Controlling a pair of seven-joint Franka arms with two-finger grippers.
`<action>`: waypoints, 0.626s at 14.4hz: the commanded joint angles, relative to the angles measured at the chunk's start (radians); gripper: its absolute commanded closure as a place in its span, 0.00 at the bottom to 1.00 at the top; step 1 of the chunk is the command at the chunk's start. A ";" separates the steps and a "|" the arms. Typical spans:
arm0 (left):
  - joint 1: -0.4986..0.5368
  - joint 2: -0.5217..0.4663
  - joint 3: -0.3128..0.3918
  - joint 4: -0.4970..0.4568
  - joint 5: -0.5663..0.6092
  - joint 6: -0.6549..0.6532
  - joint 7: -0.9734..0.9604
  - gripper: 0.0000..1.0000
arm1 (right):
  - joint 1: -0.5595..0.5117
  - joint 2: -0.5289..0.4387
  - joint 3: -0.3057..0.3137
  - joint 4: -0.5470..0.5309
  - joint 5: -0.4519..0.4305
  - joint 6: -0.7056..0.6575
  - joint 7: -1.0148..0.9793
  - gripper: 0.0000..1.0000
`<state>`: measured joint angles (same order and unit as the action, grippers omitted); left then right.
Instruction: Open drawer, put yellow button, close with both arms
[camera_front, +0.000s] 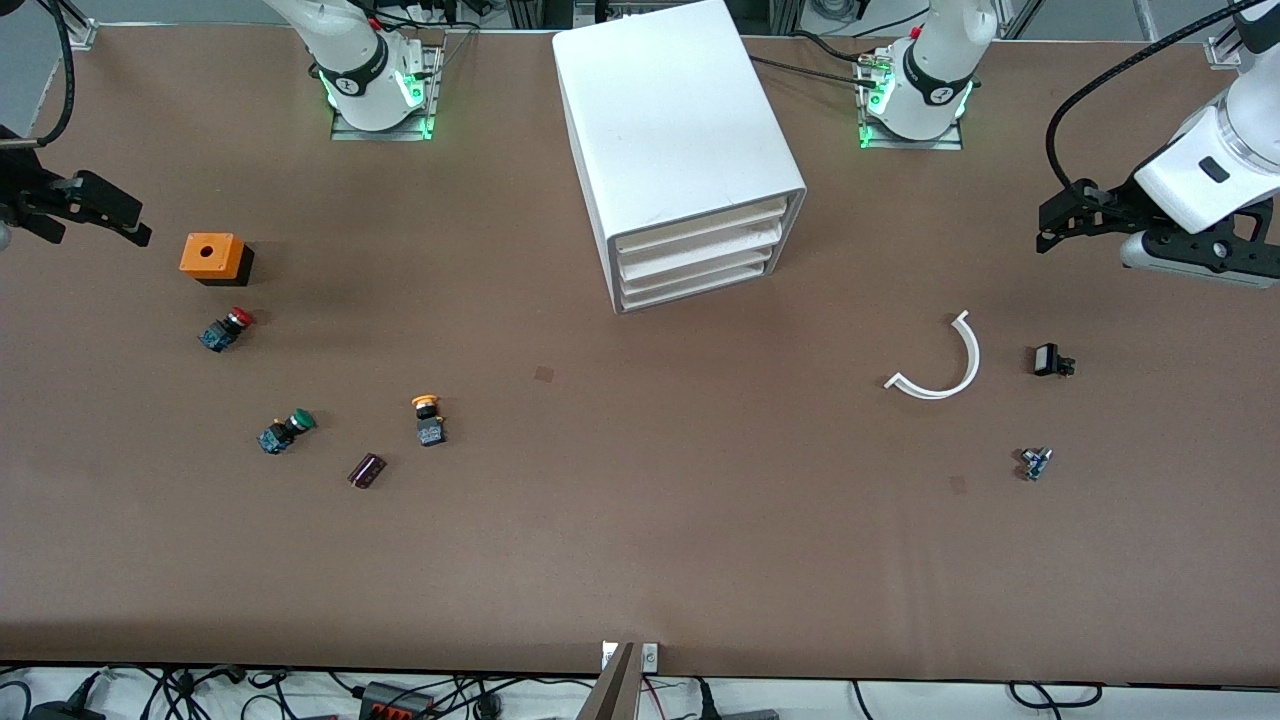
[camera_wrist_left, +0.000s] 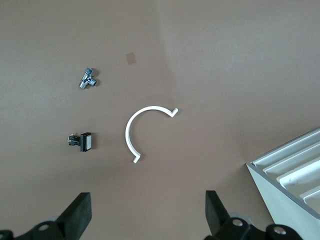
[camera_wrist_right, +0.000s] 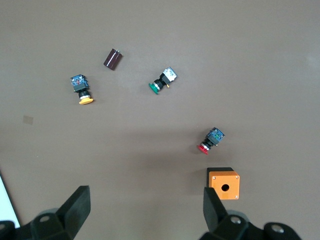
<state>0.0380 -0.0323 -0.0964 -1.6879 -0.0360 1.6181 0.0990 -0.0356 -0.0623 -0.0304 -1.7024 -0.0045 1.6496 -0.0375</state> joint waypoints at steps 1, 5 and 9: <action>0.000 0.008 -0.005 0.028 0.001 -0.026 -0.007 0.00 | 0.003 -0.025 -0.002 -0.025 -0.012 0.007 0.005 0.00; 0.000 0.008 -0.005 0.028 0.002 -0.026 -0.007 0.00 | 0.003 -0.021 -0.002 -0.023 -0.011 0.015 0.004 0.00; -0.001 0.008 -0.005 0.030 0.001 -0.029 -0.005 0.00 | 0.011 -0.005 0.004 -0.017 -0.009 0.015 -0.005 0.00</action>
<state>0.0380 -0.0323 -0.0965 -1.6878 -0.0360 1.6162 0.0990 -0.0340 -0.0605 -0.0281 -1.7027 -0.0046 1.6511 -0.0391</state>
